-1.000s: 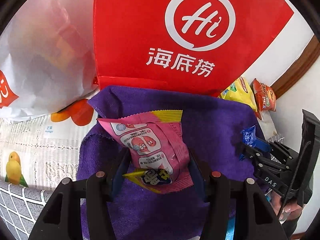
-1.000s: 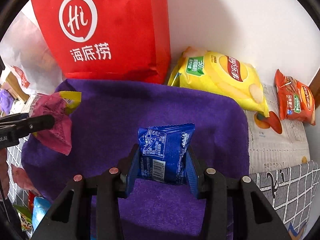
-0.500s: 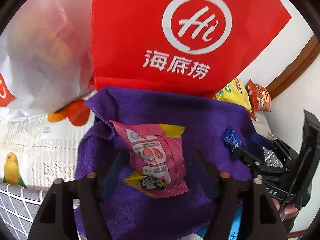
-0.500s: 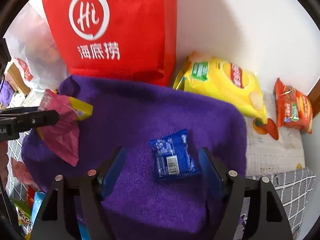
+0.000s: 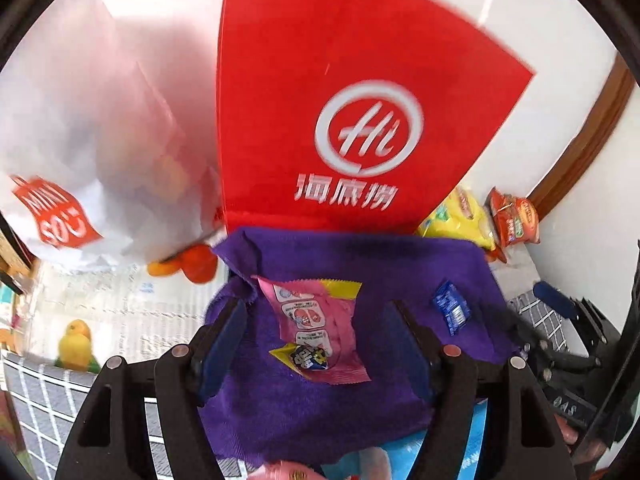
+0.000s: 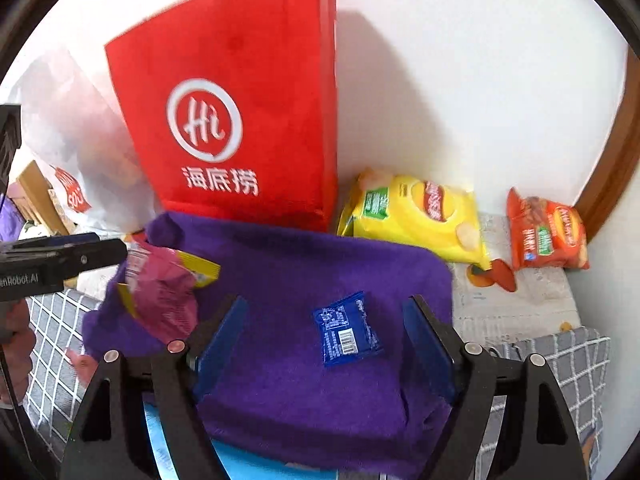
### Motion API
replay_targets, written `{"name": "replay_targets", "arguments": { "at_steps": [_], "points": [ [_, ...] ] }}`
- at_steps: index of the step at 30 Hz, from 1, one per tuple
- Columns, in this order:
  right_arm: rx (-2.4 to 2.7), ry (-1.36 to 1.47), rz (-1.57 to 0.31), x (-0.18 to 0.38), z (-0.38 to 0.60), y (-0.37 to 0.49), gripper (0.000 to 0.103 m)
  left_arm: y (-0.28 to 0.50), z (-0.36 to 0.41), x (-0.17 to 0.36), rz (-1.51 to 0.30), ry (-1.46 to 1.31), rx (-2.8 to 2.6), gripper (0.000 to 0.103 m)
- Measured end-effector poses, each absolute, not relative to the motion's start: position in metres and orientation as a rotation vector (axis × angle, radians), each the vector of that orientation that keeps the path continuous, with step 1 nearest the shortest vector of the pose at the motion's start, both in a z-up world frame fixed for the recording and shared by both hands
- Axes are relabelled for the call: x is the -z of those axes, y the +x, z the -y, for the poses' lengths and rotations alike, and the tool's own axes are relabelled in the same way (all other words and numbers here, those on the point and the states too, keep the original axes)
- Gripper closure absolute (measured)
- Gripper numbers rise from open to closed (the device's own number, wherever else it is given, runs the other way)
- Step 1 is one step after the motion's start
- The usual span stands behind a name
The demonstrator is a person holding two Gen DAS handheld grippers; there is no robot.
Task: Organize snacks
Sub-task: 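Move both tools back toward the snack pile, then grasp the pink silver-banded packet with the right tool while the left tool grasps the green snack bag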
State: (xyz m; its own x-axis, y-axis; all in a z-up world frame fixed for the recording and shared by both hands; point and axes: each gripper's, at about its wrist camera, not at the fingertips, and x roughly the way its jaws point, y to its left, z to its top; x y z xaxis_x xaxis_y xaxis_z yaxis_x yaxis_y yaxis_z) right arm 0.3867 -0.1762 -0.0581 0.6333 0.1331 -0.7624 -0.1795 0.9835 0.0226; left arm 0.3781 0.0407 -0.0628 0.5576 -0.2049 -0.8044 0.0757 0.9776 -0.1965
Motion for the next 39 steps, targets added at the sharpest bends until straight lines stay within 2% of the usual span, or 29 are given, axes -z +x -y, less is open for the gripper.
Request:
{"name": "replay_targets", "arguments": {
  "at_steps": [8,13,25,39],
  "points": [
    [-0.199,-0.001,-0.783,0.019,0.177,0.313,0.023,0.324,-0.04,0.014,-0.909,-0.136,0.204,0.033],
    [-0.223,0.03,-0.777,0.015,0.181,0.273,0.023,0.292,-0.043,0.01,-0.899,-0.137,0.19,0.033],
    [-0.274,-0.012,-0.868,0.063,0.175,0.204,0.022,0.239,-0.063,0.038,-0.964,-0.179,0.122,0.03],
    [-0.365,-0.182,-0.912,0.117,0.138,0.181,0.019,0.201,-0.078,0.045,-0.952,-0.195,0.105,0.029]
  ]
}}
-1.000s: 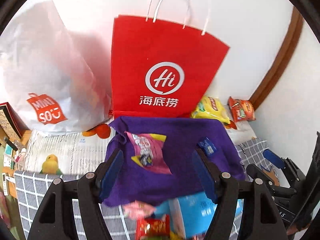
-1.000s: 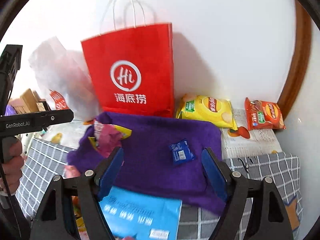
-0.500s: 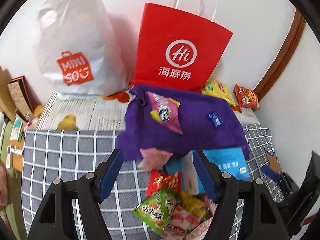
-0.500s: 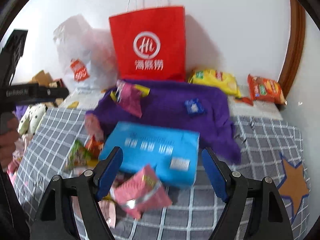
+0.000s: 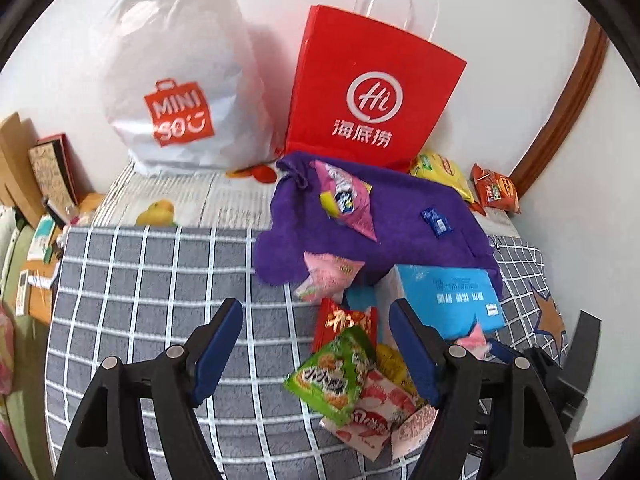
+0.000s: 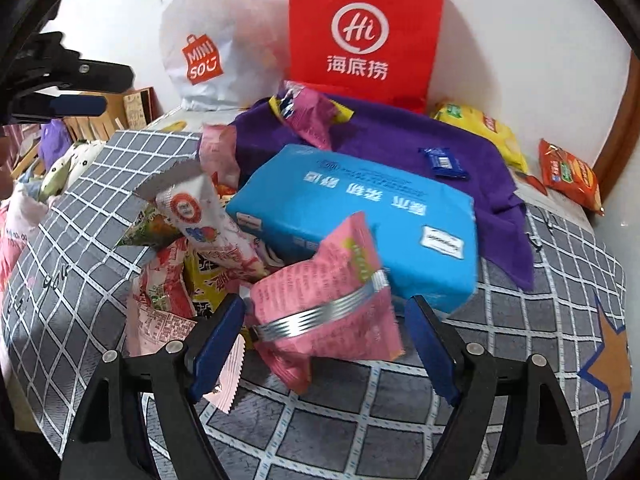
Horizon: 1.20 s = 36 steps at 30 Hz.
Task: Organize snacks
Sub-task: 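Grasp the pink silver-banded packet with the right tool while the left tool grasps the green snack bag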
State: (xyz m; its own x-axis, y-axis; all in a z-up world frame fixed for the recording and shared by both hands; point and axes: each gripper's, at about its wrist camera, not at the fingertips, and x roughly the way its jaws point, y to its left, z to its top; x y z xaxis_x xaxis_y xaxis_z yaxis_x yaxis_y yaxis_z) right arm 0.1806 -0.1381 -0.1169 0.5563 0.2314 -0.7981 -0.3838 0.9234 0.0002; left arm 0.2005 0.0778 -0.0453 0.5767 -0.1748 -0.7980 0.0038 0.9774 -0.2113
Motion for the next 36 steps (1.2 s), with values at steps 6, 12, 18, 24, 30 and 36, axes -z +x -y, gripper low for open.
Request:
{"name": "replay_targets", "arguments": {
  "at_steps": [6,12,18,24,30,36],
  "points": [
    [-0.381,-0.211,-0.905,0.127,0.131,0.181,0.029,0.192,-0.08,0.058,-0.986,-0.205,0.103,0.029],
    [-0.382,-0.178,-0.901,0.121,0.141,0.173,0.041,0.185,-0.085,0.07,-1.004,-0.219,0.089,0.029],
    [-0.322,-0.116,-0.844,0.097,0.166,0.156,0.041,0.181,-0.089,0.088,-1.017,-0.24,0.088,0.029],
    [-0.16,-0.064,-0.832,0.093,0.204,0.149,0.041,0.182,-0.076,0.101,-1.02,-0.201,0.139,0.029],
    [-0.032,0.009,-0.861,0.11,0.232,0.152,0.041,0.186,-0.069,0.109,-1.022,-0.194,0.185,0.029],
    [-0.03,0.049,-0.879,0.132,0.236,0.154,0.04,0.191,-0.054,0.117,-1.028,-0.128,0.188,0.03]
  ]
}}
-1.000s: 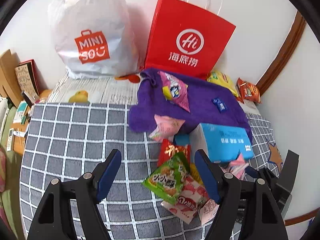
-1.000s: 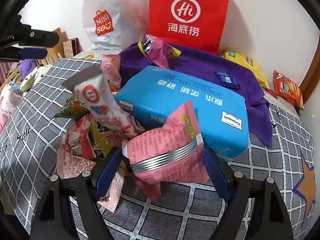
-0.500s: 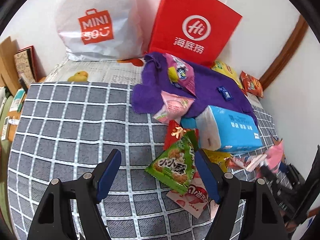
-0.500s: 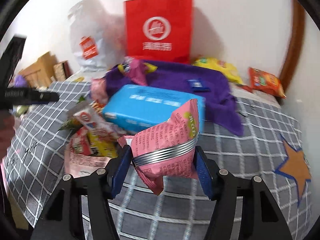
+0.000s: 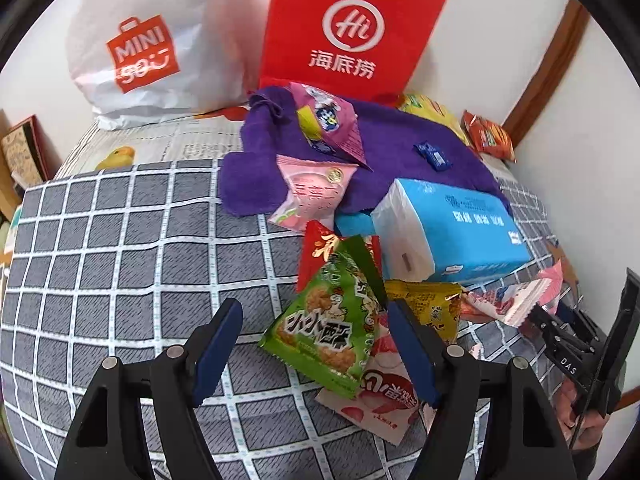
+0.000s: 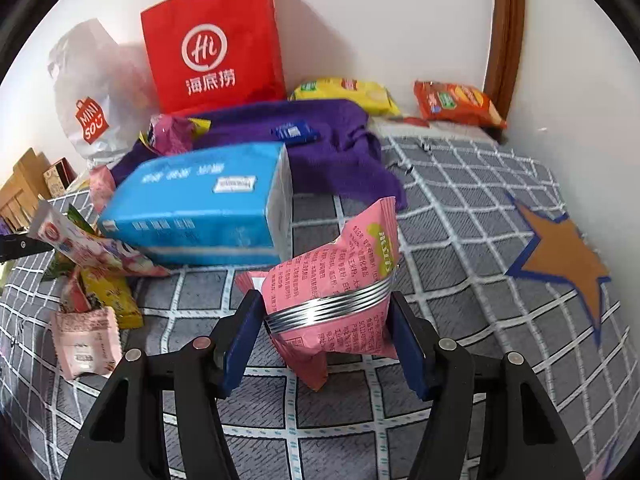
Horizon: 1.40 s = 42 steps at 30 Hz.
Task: Organize snacks
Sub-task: 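Grasp the pink silver-banded packet with the right tool while the left tool grasps the green snack bag, then carry the green bag and pink packet with both tools over the purple towel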
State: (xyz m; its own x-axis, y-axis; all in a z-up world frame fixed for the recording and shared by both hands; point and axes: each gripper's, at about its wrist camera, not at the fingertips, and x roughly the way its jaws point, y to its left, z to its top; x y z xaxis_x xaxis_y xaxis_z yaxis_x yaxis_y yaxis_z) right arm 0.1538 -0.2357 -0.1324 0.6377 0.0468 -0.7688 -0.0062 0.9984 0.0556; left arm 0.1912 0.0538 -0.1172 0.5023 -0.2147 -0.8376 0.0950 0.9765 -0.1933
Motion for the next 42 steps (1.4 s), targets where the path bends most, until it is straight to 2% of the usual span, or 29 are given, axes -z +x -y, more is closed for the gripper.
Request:
{"name": "replay_targets", "arguments": {
  "at_steps": [5,8,10,11,21,42],
  "points": [
    [-0.036,0.023,-0.867,0.138,0.231,0.156,0.04,0.201,-0.044,0.132,-1.062,-0.108,0.183,0.033],
    [-0.061,0.063,-0.924,0.146,0.236,0.165,0.044,0.204,-0.041,0.142,-1.091,-0.113,0.186,0.045],
    [-0.066,0.095,-0.94,0.149,0.24,0.167,0.044,0.203,-0.041,0.141,-1.08,-0.125,0.188,0.049],
    [-0.071,0.104,-0.939,0.149,0.24,0.167,0.044,0.202,-0.041,0.139,-1.072,-0.118,0.198,0.056],
    [-0.058,0.08,-0.912,0.144,0.235,0.162,0.046,0.196,-0.052,0.119,-1.056,-0.152,0.218,0.058],
    [-0.062,0.032,-0.832,0.077,0.216,0.135,0.046,0.168,-0.026,0.078,-0.994,-0.153,0.289,0.058]
  ]
}}
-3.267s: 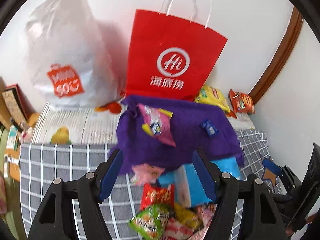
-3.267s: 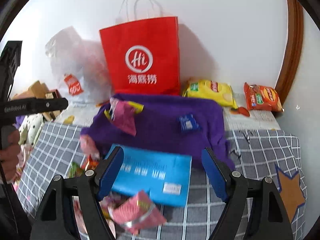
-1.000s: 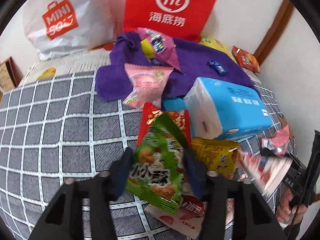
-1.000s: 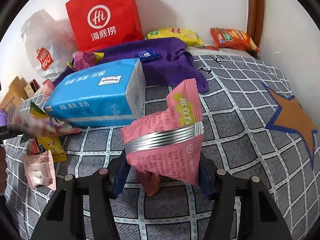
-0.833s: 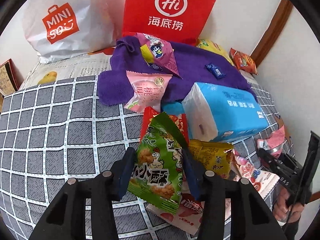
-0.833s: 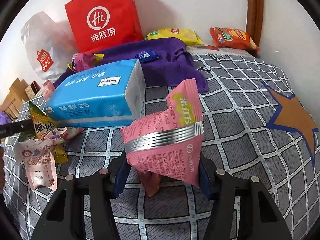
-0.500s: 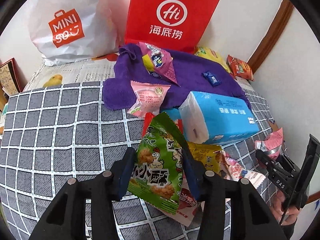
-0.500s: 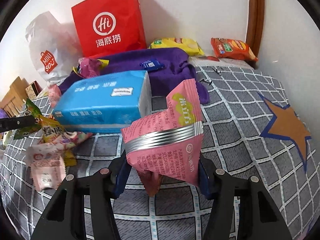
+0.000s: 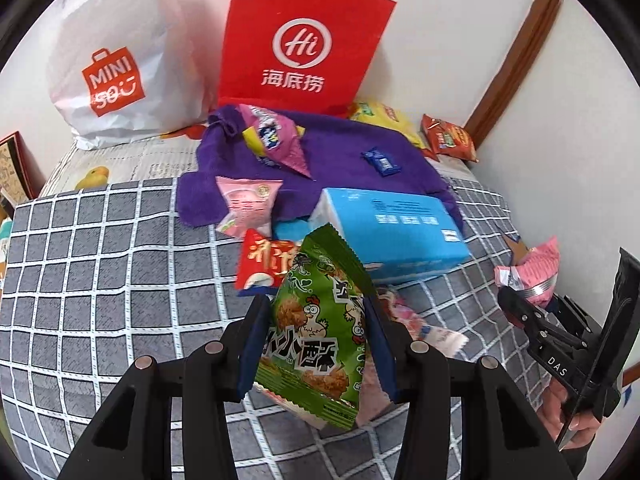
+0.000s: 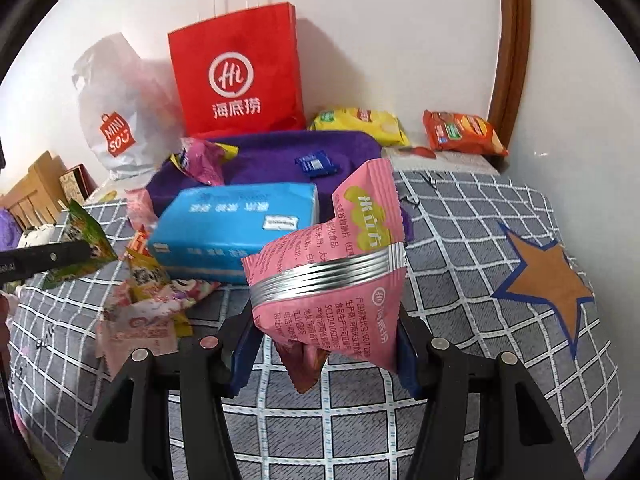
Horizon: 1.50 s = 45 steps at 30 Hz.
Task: Organize snacks
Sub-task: 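Carry the green bag and pink packet with both tools over the purple towel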
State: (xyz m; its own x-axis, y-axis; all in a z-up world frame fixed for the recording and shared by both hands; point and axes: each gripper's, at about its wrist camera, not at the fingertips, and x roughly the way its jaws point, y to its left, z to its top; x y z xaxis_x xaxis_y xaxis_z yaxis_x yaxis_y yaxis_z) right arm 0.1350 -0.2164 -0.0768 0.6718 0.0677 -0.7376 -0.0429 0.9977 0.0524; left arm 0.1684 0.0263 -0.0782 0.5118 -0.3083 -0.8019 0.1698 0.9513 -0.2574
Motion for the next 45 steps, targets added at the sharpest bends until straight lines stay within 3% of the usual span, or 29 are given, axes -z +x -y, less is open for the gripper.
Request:
{"name": "replay_targets", "arguments": {
  "at_steps": [24,45],
  "points": [
    [-0.092,-0.001,-0.759,0.021,0.212,0.143,0.046,0.166,0.011,0.035,-0.92,-0.119,0.34,0.058],
    [-0.129,-0.013,-0.704,-0.008,0.215,0.211,0.046,0.228,0.011,0.009,-0.895,-0.115,0.293,0.058]
  ]
}}
